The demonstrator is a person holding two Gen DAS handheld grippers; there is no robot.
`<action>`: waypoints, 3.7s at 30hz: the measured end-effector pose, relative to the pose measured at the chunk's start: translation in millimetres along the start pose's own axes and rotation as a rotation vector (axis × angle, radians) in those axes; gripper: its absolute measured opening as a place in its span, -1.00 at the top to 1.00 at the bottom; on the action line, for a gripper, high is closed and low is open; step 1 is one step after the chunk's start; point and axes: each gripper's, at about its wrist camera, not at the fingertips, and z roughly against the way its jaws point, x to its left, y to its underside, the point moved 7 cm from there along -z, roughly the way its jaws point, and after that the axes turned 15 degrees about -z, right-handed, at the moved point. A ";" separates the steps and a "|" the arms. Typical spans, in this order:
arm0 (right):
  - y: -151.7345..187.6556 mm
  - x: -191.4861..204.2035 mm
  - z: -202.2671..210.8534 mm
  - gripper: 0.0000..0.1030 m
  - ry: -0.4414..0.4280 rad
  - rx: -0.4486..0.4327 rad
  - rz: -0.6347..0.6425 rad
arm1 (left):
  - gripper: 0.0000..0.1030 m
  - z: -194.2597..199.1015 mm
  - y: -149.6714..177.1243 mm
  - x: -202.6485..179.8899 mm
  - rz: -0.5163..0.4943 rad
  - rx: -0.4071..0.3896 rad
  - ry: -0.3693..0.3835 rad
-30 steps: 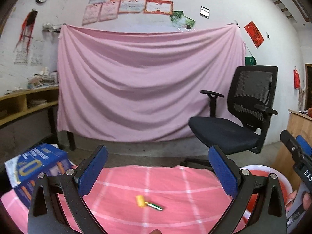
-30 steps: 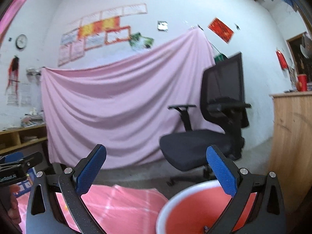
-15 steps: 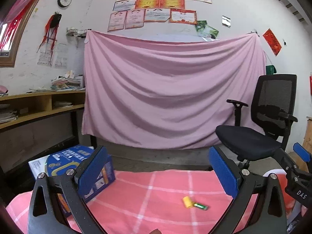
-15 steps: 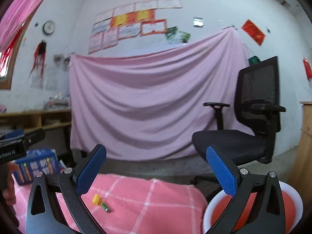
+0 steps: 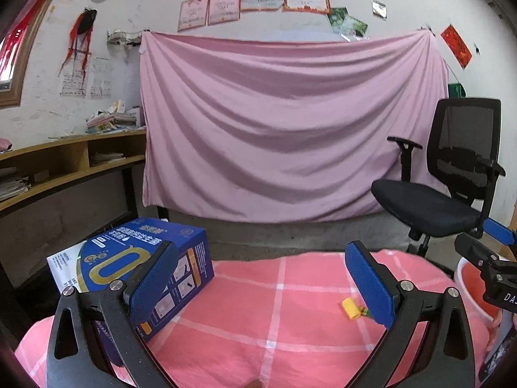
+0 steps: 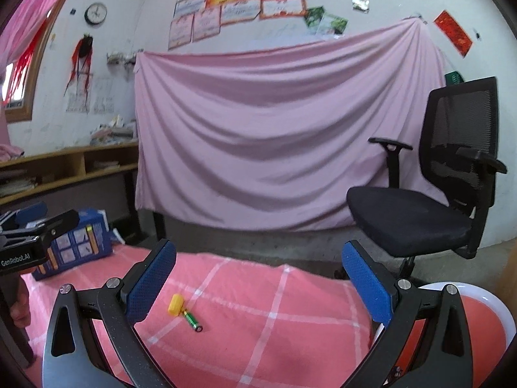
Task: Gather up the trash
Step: 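Move both tools back toward the yellow cylinder and green battery, then grasp the yellow cylinder with the left gripper while the right gripper grasps the green battery, then lift the cylinder and battery and carry both over the bucket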
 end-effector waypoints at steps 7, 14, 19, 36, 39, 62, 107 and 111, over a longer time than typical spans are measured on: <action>27.5 6.3 -36.8 -0.87 -0.001 0.215 0.038 | -0.96 -34.3 21.9 -9.2 -0.040 0.175 0.077; 62.3 9.5 -71.0 -0.53 0.001 0.462 0.067 | -0.78 -62.6 39.5 -17.8 -0.034 0.333 0.136; 85.3 19.4 -80.0 -0.10 -0.067 0.602 0.099 | -0.52 -72.4 49.3 -27.7 -0.034 0.402 0.209; 98.5 23.2 -88.5 0.83 -0.087 0.701 0.126 | 0.00 -85.7 52.2 -65.7 -0.082 0.496 0.367; 95.6 14.4 -87.5 0.84 -0.050 0.688 0.116 | 0.01 -86.1 49.9 -77.7 -0.097 0.498 0.401; 76.4 -44.0 -74.8 0.84 -0.006 0.674 -0.099 | 0.78 -105.0 42.3 -135.4 -0.122 0.575 0.437; -57.7 -172.7 139.6 0.84 0.231 -0.328 -0.234 | 0.78 40.7 -117.9 -257.1 -0.191 -0.213 0.550; -54.9 -196.5 139.7 0.84 0.279 -0.292 -0.282 | 0.78 36.2 -117.2 -285.7 -0.210 -0.173 0.606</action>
